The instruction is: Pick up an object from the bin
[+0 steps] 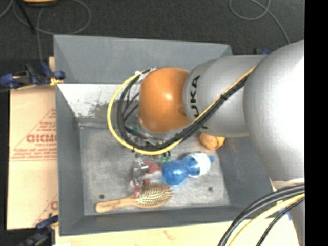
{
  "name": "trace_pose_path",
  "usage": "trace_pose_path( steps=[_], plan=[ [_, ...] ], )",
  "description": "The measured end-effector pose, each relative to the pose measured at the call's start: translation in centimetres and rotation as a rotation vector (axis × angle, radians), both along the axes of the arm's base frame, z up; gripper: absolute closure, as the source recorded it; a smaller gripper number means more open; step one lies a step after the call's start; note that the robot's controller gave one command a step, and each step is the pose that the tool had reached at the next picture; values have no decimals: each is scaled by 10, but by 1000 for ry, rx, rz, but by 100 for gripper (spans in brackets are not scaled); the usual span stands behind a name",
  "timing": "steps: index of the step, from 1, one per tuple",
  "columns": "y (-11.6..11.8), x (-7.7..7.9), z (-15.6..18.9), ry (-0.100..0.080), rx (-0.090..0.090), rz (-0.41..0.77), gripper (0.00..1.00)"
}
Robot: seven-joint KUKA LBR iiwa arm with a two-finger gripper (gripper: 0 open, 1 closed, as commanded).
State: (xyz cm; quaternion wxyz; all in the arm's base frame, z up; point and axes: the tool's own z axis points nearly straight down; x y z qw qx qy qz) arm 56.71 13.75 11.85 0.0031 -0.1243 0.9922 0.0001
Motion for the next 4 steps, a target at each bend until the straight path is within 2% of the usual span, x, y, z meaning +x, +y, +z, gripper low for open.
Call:
trace_pose_path(
  steps=[1,2,3,4],
  plan=[
    [1,-15,-28,6,-1,-46,0],
    [-25,-31,-30,-5,4,62,0],
    [-52,-53,-40,-22,11,4,100],
    [-52,-53,-40,-22,11,4,100]
  ],
)
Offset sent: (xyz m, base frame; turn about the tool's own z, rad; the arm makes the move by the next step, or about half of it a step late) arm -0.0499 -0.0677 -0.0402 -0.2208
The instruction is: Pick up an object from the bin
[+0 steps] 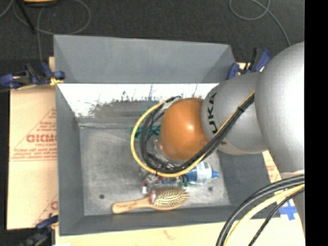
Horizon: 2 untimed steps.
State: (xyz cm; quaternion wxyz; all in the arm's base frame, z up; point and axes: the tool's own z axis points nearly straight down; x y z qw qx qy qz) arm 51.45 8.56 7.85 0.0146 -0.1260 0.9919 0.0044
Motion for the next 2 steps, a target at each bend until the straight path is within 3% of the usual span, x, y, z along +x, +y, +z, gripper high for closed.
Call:
trace_pose_path(
  steps=[1,2],
  plan=[
    [-6,1,157,20,-11,-34,100],
    [-5,0,155,25,-11,-35,100]
  ],
)
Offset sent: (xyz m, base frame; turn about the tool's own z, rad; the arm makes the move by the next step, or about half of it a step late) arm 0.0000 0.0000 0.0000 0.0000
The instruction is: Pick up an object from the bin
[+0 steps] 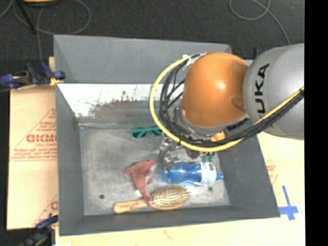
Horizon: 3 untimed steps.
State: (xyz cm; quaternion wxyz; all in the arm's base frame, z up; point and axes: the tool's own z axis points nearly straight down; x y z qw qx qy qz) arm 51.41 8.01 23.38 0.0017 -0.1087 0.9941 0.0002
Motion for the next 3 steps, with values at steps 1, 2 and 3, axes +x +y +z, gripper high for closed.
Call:
trace_pose_path(
  steps=[1,2,3],
  plan=[
    [22,-5,-92,4,1,4,0],
    [22,-4,-91,1,2,2,0],
    [18,15,-159,-8,2,292,100]
  ],
)
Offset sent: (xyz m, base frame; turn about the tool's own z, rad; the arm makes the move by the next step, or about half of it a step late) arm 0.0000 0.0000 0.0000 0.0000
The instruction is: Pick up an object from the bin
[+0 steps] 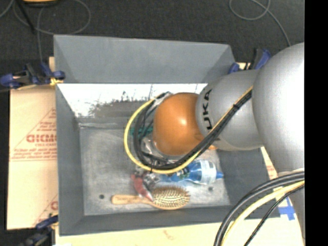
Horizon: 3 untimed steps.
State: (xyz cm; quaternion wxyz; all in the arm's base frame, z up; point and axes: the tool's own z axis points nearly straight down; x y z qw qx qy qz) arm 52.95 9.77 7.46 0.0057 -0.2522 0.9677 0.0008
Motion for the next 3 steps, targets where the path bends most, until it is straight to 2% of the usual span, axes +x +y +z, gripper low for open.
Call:
trace_pose_path(
  steps=[1,2,3],
  plan=[
    [0,0,0,0,0,-1,100],
    [-14,-22,103,7,-4,204,100],
    [-14,-23,102,8,-3,203,100]
  ],
)
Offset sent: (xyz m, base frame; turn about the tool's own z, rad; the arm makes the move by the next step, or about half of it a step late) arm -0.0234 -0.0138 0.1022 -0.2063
